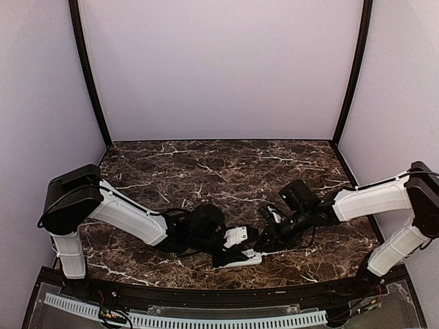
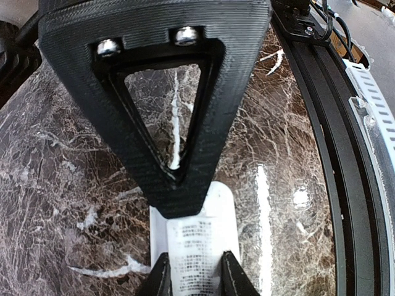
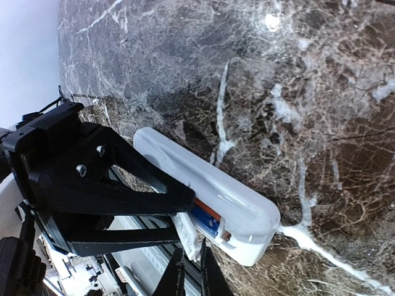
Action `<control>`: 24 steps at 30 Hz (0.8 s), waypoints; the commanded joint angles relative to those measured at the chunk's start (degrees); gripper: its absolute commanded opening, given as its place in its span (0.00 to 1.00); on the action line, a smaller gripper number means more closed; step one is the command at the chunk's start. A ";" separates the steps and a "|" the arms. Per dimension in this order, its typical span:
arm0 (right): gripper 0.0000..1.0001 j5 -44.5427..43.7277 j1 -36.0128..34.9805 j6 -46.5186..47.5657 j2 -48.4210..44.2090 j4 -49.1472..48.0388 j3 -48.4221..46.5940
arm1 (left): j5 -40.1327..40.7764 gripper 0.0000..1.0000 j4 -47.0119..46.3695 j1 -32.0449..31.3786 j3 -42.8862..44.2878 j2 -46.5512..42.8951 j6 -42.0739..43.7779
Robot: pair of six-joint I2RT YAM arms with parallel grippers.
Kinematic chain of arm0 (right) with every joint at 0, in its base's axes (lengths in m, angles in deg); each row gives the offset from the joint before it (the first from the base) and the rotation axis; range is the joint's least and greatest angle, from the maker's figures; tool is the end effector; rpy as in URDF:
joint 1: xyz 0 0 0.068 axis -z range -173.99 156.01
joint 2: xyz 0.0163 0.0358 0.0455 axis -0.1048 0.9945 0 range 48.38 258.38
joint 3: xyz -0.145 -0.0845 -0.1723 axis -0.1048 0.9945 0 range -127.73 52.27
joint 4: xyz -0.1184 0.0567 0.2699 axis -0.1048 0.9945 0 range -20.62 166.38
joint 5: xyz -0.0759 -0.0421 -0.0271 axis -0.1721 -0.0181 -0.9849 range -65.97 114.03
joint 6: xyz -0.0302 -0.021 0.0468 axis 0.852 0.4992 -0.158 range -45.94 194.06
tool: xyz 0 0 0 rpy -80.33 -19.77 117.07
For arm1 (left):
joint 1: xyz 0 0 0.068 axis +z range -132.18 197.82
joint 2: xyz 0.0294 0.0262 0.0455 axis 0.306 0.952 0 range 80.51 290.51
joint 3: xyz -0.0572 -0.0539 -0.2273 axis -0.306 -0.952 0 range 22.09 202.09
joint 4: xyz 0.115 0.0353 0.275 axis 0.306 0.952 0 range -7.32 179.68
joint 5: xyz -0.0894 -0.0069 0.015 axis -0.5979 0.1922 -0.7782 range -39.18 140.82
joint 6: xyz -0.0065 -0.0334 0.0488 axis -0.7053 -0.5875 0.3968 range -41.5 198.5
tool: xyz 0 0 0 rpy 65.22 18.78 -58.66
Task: Load the batteries into the remote control
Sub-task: Pass from the left arm to the right
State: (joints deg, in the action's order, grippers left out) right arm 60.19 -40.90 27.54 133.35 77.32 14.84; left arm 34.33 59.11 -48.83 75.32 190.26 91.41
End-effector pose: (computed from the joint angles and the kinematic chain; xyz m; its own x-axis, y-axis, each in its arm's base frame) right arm 0.1854 0.2359 0.0827 -0.9809 -0.1911 -0.0372 -0.1546 0.6481 0.7457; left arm 0.1482 -0.3746 0.0619 0.0075 0.5229 -0.8524 0.9983 0.0459 0.0370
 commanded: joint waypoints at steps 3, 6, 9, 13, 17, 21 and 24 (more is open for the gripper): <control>0.06 1.48 -0.63 -0.93 1.41 -4.07 0.60 | 0.03 0.14 5.47 -0.23 -0.32 -0.24 0.66; 0.06 1.39 -0.72 -0.94 1.82 -3.92 0.42 | 0.18 0.14 5.62 -0.23 -0.25 -0.22 0.80; 0.06 0.93 -0.72 -0.53 1.64 -2.74 0.15 | 0.15 0.14 5.64 -0.23 -0.24 -0.23 0.89; 0.08 -1.00 -0.72 0.80 0.87 1.17 -0.69 | 0.12 0.14 5.52 -0.23 -0.36 -0.22 0.83; 0.11 -2.49 -0.72 1.26 -0.92 3.86 -1.27 | 0.09 0.13 5.38 -0.23 -0.49 -0.20 0.89; 0.14 -4.33 -0.63 1.89 -2.40 6.61 -1.88 | 0.08 0.13 5.38 -0.23 -0.45 -0.17 0.96; 0.15 -3.25 -0.56 1.36 -1.36 4.98 -1.15 | 0.06 0.13 5.42 -0.23 -0.44 -0.22 0.96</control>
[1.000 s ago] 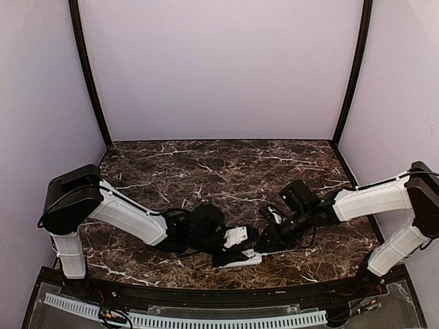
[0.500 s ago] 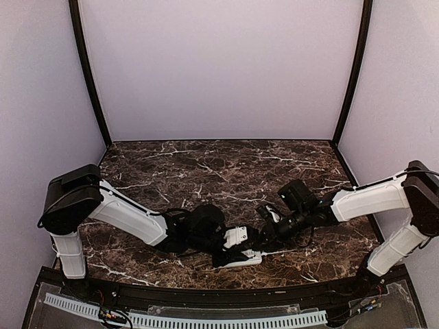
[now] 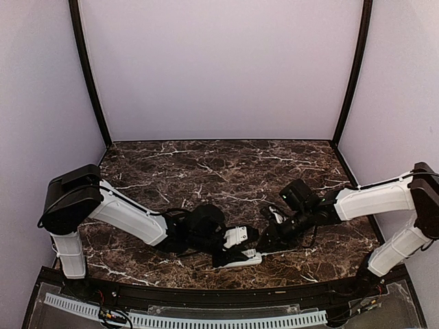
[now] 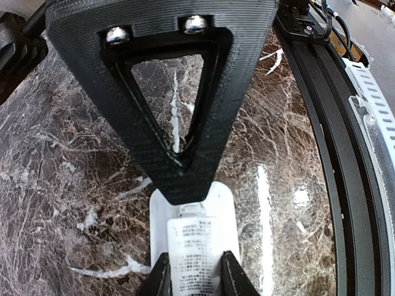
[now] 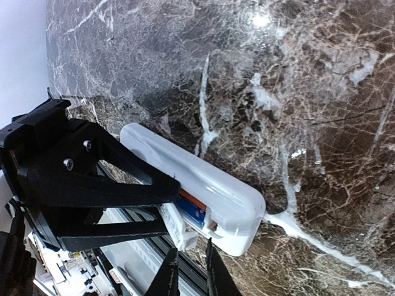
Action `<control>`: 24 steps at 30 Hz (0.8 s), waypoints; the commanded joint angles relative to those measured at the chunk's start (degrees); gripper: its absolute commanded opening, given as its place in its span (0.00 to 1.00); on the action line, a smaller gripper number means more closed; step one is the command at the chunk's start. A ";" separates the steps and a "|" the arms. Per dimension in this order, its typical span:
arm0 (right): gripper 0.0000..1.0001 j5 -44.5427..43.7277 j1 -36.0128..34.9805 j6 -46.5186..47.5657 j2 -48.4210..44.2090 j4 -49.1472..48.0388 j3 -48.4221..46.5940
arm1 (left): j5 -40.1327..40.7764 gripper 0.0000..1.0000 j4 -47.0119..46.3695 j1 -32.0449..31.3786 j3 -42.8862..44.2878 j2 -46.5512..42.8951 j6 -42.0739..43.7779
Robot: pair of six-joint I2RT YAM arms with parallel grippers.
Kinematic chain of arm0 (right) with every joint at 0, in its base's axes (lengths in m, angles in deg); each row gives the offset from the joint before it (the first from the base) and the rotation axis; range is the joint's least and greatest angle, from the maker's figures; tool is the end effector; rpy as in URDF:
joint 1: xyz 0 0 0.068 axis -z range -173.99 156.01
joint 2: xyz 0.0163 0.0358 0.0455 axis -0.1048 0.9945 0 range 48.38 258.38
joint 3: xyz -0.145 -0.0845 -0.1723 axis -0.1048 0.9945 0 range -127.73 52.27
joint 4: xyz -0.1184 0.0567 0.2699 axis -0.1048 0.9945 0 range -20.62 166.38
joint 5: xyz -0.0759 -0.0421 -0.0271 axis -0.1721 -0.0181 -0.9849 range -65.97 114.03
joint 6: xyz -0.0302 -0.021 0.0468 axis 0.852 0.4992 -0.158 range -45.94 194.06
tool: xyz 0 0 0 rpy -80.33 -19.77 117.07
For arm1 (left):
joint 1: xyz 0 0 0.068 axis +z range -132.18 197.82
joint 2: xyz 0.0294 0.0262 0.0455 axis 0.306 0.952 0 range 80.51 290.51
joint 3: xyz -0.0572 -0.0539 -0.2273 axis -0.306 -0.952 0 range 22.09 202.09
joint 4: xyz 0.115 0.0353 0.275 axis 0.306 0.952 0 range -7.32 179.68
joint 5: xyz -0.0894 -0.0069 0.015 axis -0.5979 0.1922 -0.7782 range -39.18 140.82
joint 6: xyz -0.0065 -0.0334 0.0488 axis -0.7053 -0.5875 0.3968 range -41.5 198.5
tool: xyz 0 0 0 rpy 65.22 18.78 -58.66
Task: Load the batteries into the remote control
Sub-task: Pass from the left arm to the right
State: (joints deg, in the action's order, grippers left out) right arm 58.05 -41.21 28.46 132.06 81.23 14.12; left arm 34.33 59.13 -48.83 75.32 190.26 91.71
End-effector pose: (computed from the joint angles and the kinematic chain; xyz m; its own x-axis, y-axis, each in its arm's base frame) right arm 0.1838 0.2346 0.0878 -0.9812 -0.1886 -0.0405 -0.1603 0.6806 0.7149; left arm 0.1482 -0.3746 0.0619 0.0126 0.5234 -0.8520 0.9982 0.0431 0.0413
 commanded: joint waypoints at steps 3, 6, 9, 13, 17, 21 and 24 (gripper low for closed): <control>0.14 0.04 -0.41 -0.07 1.04 -1.04 0.02 | 0.06 0.13 5.51 -0.23 -0.41 -0.23 0.65; 0.14 0.63 -0.41 -0.12 2.13 -2.39 -0.29 | -0.03 0.13 5.53 -0.23 -0.34 -0.24 0.67; 0.12 1.49 -0.48 -0.09 3.32 -3.68 -0.67 | -0.03 0.13 5.58 -0.23 -0.33 -0.18 0.65; 0.09 2.21 -0.62 -0.35 4.11 -4.79 -0.46 | 0.13 0.13 5.58 -0.23 -0.39 -0.23 0.75; 0.03 2.81 -0.64 -1.00 4.12 -6.07 0.02 | 0.11 0.13 5.45 -0.23 -0.50 -0.20 0.68; 0.00 4.03 -0.76 -1.87 4.46 -7.90 0.89 | 0.42 0.13 5.45 -0.23 -0.50 -0.14 0.66; 0.00 4.30 -0.77 -2.20 4.71 -8.73 1.36 | 0.56 0.13 5.57 -0.23 -0.50 -0.04 0.78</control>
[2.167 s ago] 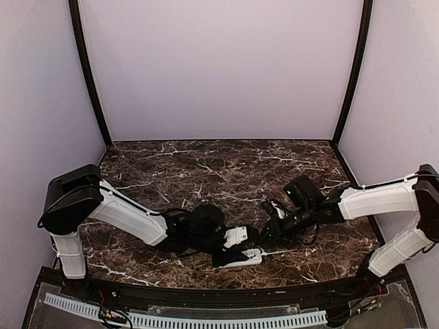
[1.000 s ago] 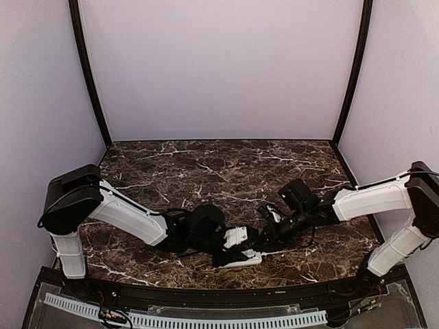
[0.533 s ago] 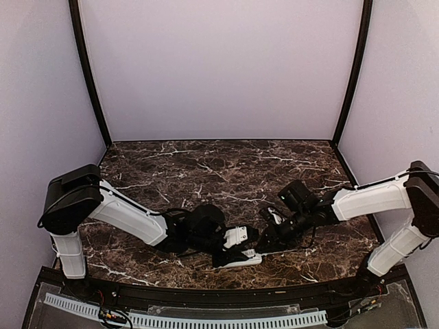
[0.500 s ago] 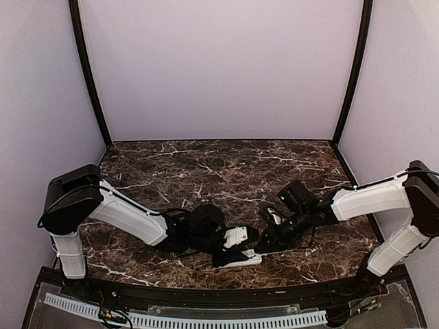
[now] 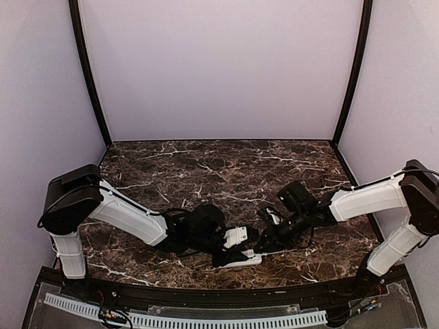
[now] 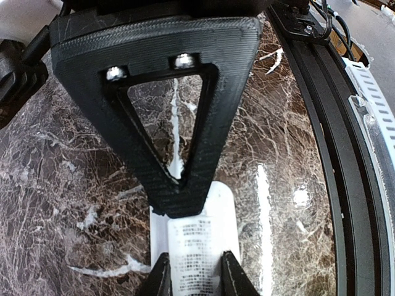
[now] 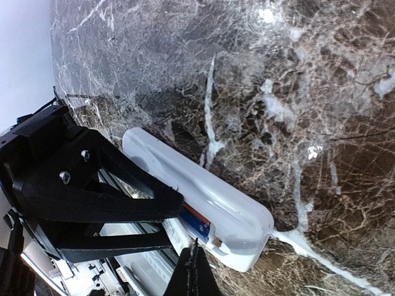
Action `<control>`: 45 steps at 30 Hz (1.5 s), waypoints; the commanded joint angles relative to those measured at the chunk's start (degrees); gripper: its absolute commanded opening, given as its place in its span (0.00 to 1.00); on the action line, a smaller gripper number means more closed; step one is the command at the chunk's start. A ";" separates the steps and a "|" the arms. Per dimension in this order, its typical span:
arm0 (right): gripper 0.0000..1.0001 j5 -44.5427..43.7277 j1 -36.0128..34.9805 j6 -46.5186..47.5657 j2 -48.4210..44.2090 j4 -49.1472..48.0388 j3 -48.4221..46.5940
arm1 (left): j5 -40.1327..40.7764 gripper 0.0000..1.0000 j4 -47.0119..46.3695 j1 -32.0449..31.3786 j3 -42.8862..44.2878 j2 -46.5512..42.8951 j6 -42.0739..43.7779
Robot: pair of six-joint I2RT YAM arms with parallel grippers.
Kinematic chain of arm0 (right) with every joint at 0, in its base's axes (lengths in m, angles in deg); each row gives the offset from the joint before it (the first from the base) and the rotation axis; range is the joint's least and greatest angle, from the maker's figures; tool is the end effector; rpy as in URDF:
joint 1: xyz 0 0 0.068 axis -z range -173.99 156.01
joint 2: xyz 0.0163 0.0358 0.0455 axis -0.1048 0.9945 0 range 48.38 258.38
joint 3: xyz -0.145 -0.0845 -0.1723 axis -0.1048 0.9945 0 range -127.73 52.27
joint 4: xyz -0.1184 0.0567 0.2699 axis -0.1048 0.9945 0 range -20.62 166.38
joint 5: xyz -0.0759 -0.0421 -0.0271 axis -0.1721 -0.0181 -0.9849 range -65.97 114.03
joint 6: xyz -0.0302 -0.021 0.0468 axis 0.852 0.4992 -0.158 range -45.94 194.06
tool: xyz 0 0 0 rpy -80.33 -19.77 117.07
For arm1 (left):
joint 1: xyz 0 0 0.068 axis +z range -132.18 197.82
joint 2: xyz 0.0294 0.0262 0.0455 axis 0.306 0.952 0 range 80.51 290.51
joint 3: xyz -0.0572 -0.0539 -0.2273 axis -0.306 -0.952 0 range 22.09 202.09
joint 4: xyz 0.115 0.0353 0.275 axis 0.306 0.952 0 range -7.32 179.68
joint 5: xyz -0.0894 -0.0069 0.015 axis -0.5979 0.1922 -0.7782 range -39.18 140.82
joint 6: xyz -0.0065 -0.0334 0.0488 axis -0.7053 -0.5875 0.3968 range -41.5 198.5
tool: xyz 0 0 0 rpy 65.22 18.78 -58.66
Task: Load the batteries into the remote control
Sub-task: Pass from the left arm to the right, then place the battery cover on the remote control without the battery cover.
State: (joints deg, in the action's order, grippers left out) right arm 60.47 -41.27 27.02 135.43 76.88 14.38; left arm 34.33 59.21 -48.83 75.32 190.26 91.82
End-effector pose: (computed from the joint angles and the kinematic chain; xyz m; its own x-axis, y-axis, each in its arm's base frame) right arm 0.1848 0.2383 0.0755 -0.9808 -0.1945 -0.0114 -0.1390 0.6576 0.7404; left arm 0.1482 -0.3745 0.0618 0.0141 0.5245 -0.8513 0.9982 0.0420 0.0424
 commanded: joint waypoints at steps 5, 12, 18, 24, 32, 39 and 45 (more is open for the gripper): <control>0.00 1.69 -0.70 -1.17 1.81 -5.42 1.77 | 0.66 0.15 5.89 -0.23 -0.34 0.11 0.80; 0.00 0.96 -0.78 -1.73 2.72 -7.00 2.86 | 0.61 0.23 6.72 -0.23 -0.02 0.48 1.18; 0.00 0.67 -0.79 -1.49 3.47 -7.27 2.97 | 0.48 0.28 6.83 -0.23 0.03 0.71 1.18; 0.00 0.03 -0.78 -1.29 3.19 -6.96 2.91 | 0.15 0.34 7.03 -0.23 0.11 0.91 1.23; 0.04 -1.73 -0.98 -0.58 2.01 -4.11 2.20 | -0.42 0.41 7.55 -0.23 0.71 0.65 1.30; 0.11 -3.46 -1.23 0.82 1.13 -0.35 -0.24 | 0.06 0.43 7.69 -0.23 0.39 0.70 1.70; 0.15 -4.76 -1.24 2.07 0.16 3.21 -1.96 | 0.10 0.44 7.81 -0.23 0.39 0.40 1.94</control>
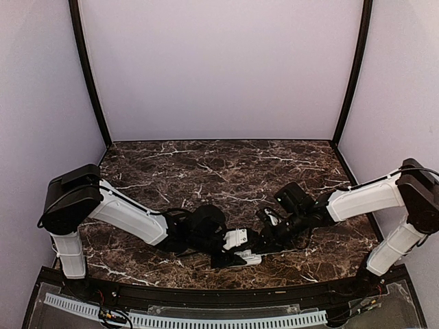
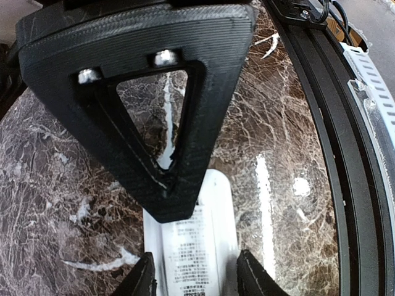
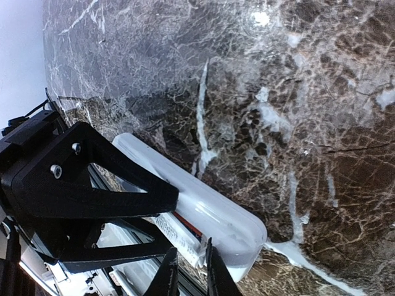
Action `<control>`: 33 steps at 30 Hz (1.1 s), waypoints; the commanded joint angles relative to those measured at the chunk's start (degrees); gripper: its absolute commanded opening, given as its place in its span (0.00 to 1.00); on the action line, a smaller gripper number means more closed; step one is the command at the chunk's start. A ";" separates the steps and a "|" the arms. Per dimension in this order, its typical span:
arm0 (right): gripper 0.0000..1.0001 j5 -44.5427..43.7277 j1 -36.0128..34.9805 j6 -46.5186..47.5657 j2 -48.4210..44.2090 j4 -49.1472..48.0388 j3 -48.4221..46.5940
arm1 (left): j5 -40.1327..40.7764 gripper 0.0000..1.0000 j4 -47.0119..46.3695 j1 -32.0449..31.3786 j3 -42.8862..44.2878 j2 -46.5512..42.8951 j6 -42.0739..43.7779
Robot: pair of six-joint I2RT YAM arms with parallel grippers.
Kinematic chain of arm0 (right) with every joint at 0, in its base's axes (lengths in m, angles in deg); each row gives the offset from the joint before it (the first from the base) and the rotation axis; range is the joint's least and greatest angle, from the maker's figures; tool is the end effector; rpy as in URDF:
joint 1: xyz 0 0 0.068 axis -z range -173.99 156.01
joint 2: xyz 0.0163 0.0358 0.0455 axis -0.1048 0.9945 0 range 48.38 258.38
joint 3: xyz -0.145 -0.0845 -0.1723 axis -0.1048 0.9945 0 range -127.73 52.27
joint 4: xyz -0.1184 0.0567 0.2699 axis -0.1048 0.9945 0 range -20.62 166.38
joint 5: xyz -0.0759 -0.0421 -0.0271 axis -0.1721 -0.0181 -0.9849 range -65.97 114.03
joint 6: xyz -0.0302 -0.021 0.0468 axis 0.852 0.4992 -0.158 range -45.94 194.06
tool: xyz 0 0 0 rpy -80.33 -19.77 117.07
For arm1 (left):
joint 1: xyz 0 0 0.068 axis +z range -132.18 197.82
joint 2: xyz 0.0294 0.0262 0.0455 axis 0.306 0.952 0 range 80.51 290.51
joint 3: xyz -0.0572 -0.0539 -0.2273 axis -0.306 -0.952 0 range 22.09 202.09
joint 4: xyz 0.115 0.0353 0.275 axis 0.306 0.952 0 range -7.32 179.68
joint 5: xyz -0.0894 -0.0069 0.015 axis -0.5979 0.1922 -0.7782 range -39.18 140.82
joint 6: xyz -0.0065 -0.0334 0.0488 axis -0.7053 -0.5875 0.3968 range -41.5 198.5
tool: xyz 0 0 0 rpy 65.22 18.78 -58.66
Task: Load the batteries into the remote control
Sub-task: Place the battery cover on the remote control without the battery cover.
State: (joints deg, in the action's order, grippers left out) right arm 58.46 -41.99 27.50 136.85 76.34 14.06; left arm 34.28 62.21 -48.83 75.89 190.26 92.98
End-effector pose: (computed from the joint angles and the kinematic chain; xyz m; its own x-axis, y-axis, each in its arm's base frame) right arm 0.1839 0.2411 0.0700 -0.9806 -0.1942 -0.0272 -0.1539 0.6767 0.7200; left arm 0.1479 -0.3738 0.0598 0.0202 0.5578 -0.8297 0.9986 0.0287 0.0436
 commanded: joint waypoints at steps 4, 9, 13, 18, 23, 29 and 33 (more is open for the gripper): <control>0.17 -3.41 -0.53 2.16 -2.14 5.61 -2.60 | 0.23 0.44 4.78 -0.23 -0.36 0.21 0.88; 0.17 -3.17 -0.51 2.28 -1.78 5.83 -2.59 | 0.71 0.46 5.09 -0.23 -0.48 0.03 1.18; 0.14 -2.20 -0.51 1.77 -1.72 4.65 -2.07 | 0.85 0.48 5.47 -0.23 -0.43 -0.16 1.26; 0.11 -1.11 -0.85 1.12 -0.58 2.60 -1.53 | 0.44 0.49 5.78 -0.23 -0.15 -0.32 1.21; 0.11 -1.01 -1.21 0.93 0.14 2.00 -1.44 | 0.71 0.54 6.72 -0.23 0.55 -0.69 1.81; 0.11 -1.78 -1.21 1.04 -1.11 3.06 -1.42 | 1.02 0.56 7.16 -0.23 0.89 -1.53 2.13; 0.11 -2.45 -1.21 0.88 -2.11 3.94 -1.00 | 2.31 0.58 8.22 -0.25 0.44 -2.89 2.05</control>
State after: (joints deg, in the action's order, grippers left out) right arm 57.00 -42.69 28.74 136.28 79.77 12.44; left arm 35.48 66.71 -48.83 76.18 190.24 94.60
